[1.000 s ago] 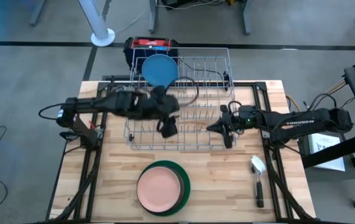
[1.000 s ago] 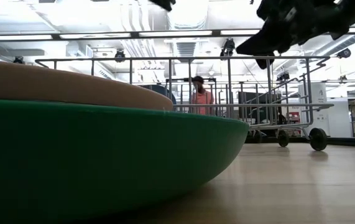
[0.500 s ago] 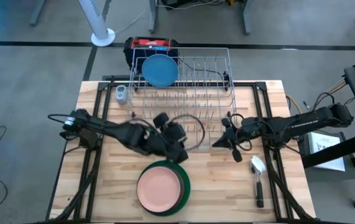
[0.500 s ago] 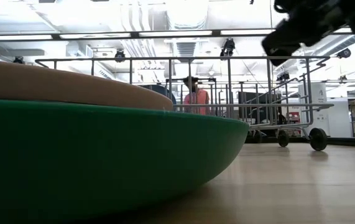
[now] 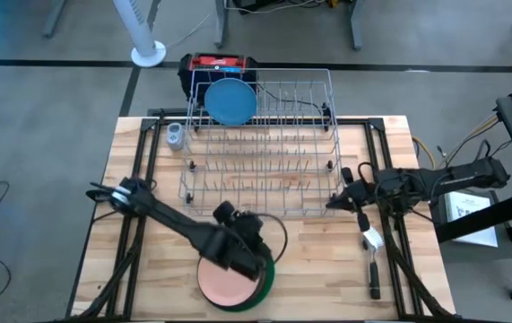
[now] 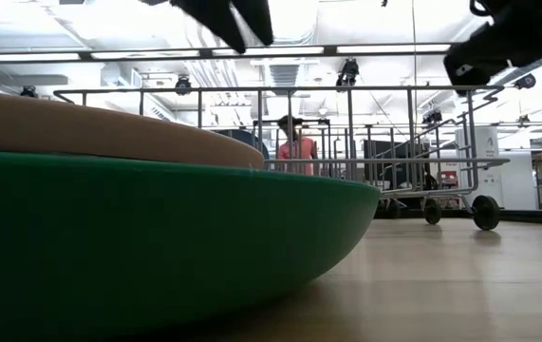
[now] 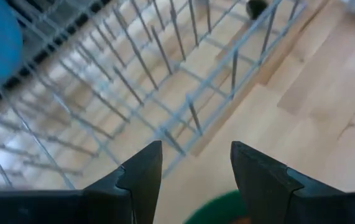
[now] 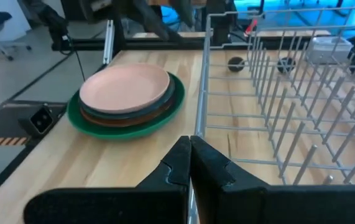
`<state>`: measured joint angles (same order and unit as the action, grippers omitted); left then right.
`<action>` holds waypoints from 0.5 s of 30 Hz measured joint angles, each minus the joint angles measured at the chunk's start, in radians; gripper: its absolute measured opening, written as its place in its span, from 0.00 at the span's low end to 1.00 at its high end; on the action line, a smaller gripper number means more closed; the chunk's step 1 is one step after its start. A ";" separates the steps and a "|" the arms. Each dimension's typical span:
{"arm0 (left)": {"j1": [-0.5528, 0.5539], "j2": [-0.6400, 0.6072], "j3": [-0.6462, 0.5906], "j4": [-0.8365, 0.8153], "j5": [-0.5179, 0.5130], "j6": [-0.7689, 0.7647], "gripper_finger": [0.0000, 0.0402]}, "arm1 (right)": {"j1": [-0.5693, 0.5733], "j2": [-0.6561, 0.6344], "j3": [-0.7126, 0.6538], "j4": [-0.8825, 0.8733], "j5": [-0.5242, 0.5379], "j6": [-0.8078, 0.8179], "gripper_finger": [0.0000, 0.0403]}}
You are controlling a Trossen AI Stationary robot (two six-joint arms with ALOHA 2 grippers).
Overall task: Sort dishes
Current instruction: Put the light pink plate into the dish rack
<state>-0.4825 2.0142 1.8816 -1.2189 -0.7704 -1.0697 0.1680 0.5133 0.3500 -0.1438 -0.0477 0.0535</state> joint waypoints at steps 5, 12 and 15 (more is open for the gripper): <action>-0.077 0.020 0.001 -0.057 0.119 -0.176 0.45 | 0.000 -0.013 -0.049 -0.011 -0.009 0.016 0.00; -0.208 0.020 0.001 -0.280 0.527 -0.629 0.45 | 0.000 -0.014 -0.060 0.005 -0.006 0.036 0.00; -0.253 0.020 0.001 -0.331 0.566 -0.785 0.45 | 0.000 -0.012 -0.049 0.005 -0.005 0.044 0.00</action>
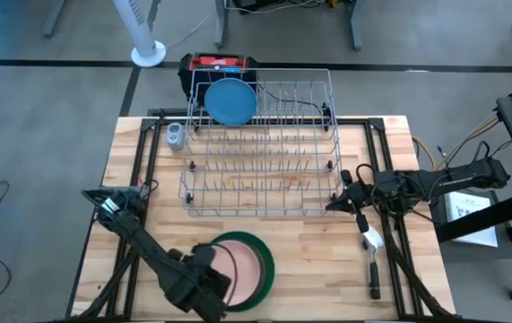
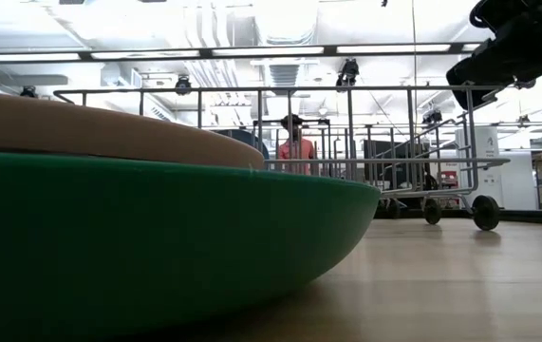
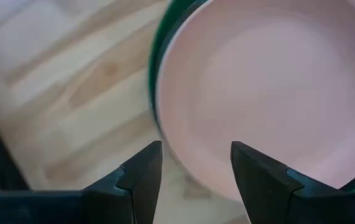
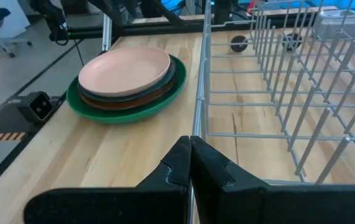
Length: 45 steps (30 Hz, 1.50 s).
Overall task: Sort dishes
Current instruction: Put the light pink plate into the dish rack
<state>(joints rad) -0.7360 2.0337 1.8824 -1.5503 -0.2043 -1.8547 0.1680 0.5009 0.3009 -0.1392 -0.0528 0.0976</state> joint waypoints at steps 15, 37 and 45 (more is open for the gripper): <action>0.033 -0.001 -0.043 -0.021 0.029 -0.114 0.45 | 0.000 0.012 0.004 -0.005 0.002 0.061 0.00; 0.003 -0.031 -0.225 -0.021 -0.182 0.272 0.45 | 0.082 0.175 0.005 0.253 0.138 0.286 0.00; -0.056 -0.074 -0.225 -0.021 -0.268 0.302 0.45 | 0.113 0.252 0.077 0.120 0.309 0.299 0.00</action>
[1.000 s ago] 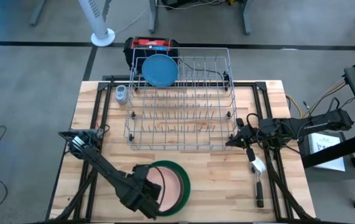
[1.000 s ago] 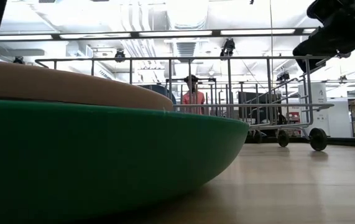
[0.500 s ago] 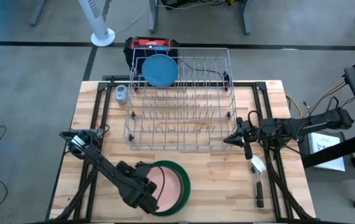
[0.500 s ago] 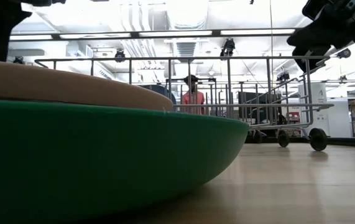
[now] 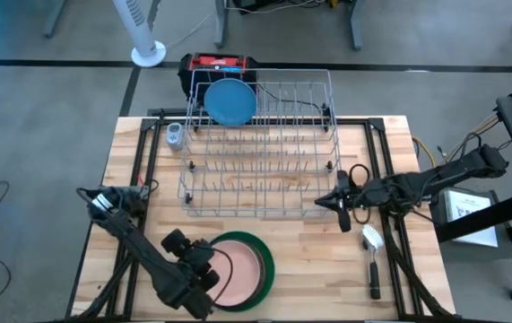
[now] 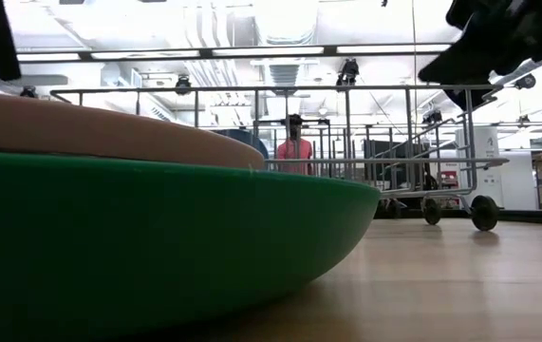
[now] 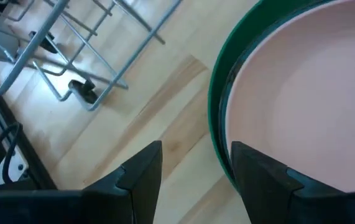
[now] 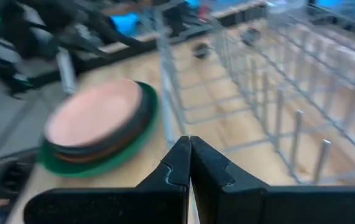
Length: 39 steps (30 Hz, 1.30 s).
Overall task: Sort dishes
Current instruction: Put the light pink plate into the dish rack
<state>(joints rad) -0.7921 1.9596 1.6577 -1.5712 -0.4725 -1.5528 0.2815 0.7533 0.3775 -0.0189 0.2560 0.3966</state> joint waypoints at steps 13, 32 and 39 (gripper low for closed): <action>-0.232 -0.002 0.000 0.008 0.000 -0.179 0.45 | 0.032 0.010 0.170 -0.186 0.007 0.062 0.00; -0.342 -0.001 -0.137 0.169 -0.244 -0.478 0.39 | 0.354 0.447 0.481 -0.224 0.169 0.237 0.00; -0.337 -0.002 -0.236 0.284 -0.262 -0.545 0.39 | 0.363 0.590 0.624 -0.440 0.193 0.369 0.00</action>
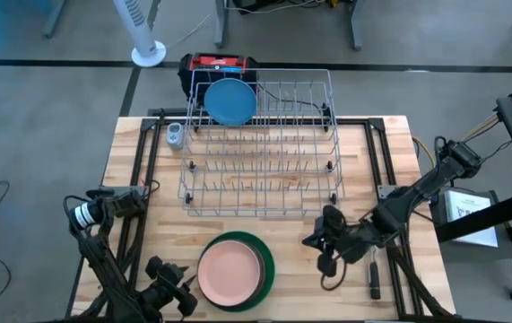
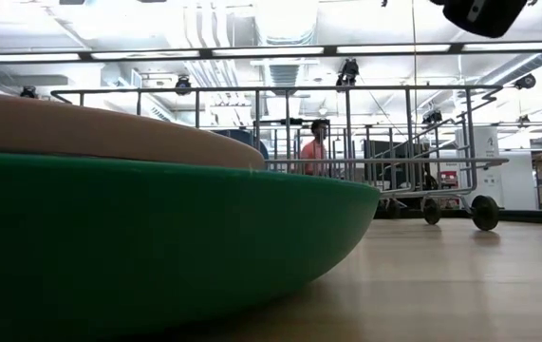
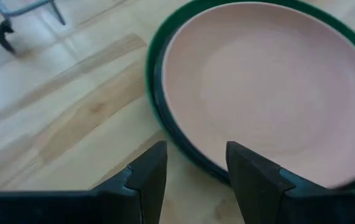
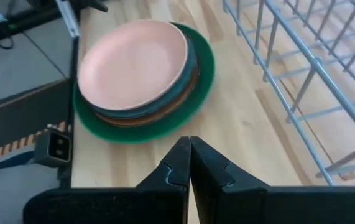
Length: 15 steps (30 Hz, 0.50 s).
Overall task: Sort dishes
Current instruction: Put the light pink plate into the dish rack
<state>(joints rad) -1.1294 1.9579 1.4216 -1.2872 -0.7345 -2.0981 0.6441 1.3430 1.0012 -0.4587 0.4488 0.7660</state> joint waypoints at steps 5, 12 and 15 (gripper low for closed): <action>0.000 -0.002 -0.058 0.001 0.000 -0.083 0.39 | 0.000 0.096 0.096 -0.026 0.007 0.012 0.00; 0.002 -0.003 -0.087 0.014 -0.074 -0.093 0.39 | 0.000 0.234 0.216 -0.024 0.010 -0.004 0.00; 0.003 -0.003 -0.091 0.021 -0.092 -0.093 0.39 | 0.000 0.280 0.242 -0.024 0.009 0.029 0.00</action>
<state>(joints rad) -1.1265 1.9553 1.3303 -1.2664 -0.8267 -2.1911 0.6440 1.6227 1.2428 -0.4825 0.4576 0.7947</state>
